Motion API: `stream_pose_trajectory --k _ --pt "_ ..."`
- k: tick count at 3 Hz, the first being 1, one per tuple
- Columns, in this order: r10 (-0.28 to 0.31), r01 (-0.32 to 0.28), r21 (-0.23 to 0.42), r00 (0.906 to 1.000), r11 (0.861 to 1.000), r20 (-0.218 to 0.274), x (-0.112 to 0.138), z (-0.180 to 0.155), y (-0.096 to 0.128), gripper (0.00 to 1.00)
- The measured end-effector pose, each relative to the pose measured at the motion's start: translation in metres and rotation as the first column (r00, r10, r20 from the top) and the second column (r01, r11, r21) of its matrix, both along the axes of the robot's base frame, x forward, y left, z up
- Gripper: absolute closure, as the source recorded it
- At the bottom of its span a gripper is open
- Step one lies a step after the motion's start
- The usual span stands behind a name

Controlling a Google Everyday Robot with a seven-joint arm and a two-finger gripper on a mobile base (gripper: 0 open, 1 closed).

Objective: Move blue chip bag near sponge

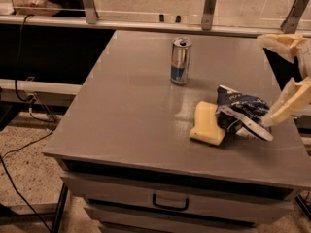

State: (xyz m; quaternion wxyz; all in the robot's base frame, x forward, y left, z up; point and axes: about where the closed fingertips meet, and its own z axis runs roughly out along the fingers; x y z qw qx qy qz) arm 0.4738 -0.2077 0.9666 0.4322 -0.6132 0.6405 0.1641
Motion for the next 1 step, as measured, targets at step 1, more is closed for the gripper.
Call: stream_pose_trajectory --k 1 --pt "0.000 0.000 0.000 1.0000 1.000 0.000 0.0000 0.0000 0.0001 0.00"
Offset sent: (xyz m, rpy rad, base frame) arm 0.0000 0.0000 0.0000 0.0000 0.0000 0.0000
